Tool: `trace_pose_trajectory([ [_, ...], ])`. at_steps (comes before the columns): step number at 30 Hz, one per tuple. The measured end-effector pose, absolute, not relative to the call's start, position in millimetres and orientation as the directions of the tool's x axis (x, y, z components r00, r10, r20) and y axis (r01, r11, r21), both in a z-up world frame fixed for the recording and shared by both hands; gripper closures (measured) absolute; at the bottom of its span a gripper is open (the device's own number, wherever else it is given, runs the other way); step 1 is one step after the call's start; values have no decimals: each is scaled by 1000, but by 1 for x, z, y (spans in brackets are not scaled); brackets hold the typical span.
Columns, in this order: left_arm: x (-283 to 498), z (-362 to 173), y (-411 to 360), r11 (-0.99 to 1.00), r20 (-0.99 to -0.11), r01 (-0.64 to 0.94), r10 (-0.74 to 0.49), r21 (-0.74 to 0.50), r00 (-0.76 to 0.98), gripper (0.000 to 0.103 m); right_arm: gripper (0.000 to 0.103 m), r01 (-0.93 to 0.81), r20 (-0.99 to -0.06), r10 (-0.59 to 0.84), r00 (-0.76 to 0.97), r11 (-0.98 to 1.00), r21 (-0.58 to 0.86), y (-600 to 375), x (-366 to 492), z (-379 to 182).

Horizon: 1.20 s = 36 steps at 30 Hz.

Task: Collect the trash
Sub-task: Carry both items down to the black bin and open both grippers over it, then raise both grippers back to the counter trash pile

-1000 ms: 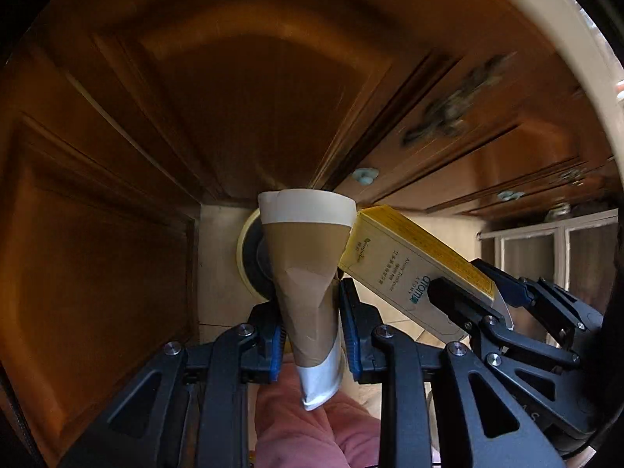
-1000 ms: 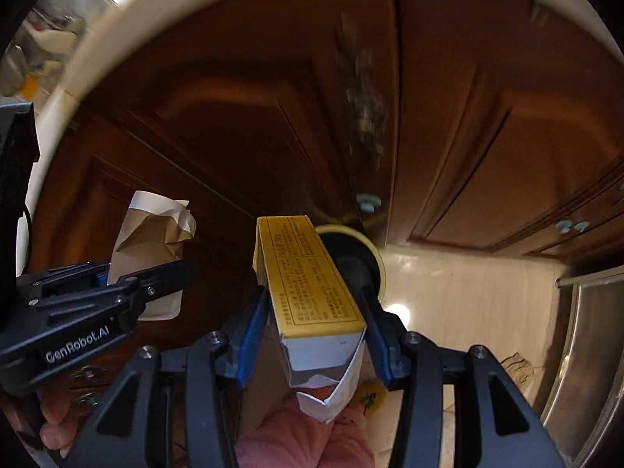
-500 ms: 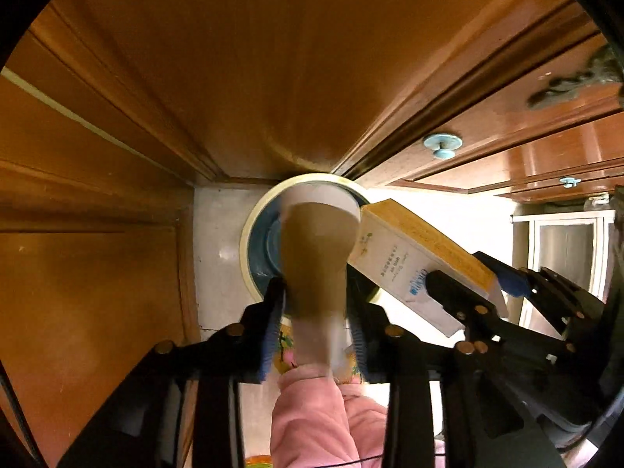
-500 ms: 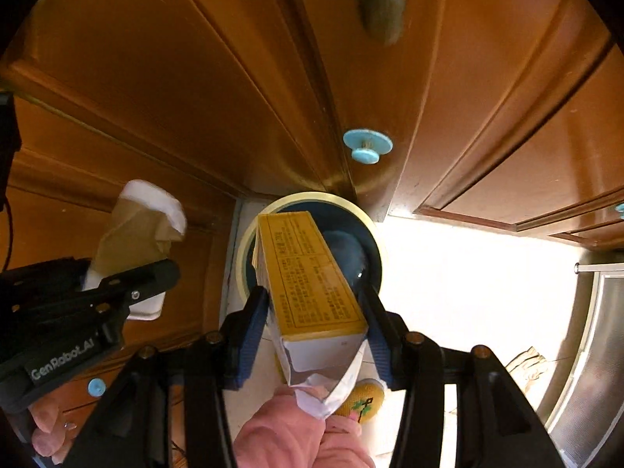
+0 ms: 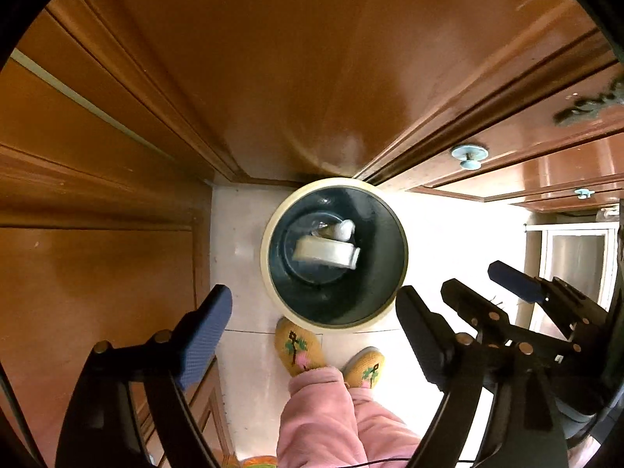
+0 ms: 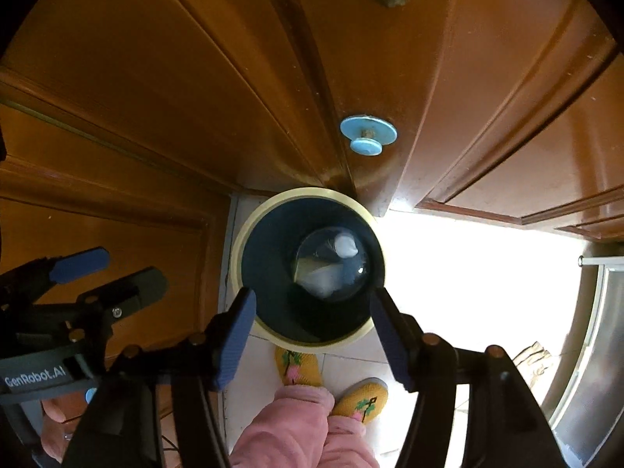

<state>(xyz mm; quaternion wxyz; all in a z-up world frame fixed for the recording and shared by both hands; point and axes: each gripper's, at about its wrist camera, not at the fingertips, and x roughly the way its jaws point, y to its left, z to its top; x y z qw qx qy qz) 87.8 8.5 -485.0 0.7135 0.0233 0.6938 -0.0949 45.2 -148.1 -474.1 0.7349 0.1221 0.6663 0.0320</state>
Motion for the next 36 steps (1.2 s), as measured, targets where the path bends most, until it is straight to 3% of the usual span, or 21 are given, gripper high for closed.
trace_pose_trajectory([
  [13, 55, -397, 1, 973, -989, 209, -114, -93, 94, 18, 41, 165, -968, 222, 116, 957, 239, -150, 19, -404],
  [29, 16, -157, 3, 969, -907, 230, -177, -92, 382, 14, 41, 42, -924, 153, 351, 983, 179, -144, -15, -171],
  [36, 13, -88, 9, 972, -864, 229, -159, -52, 477, 14, 41, 36, -878, 121, 463, 987, 155, -142, -14, -102],
])
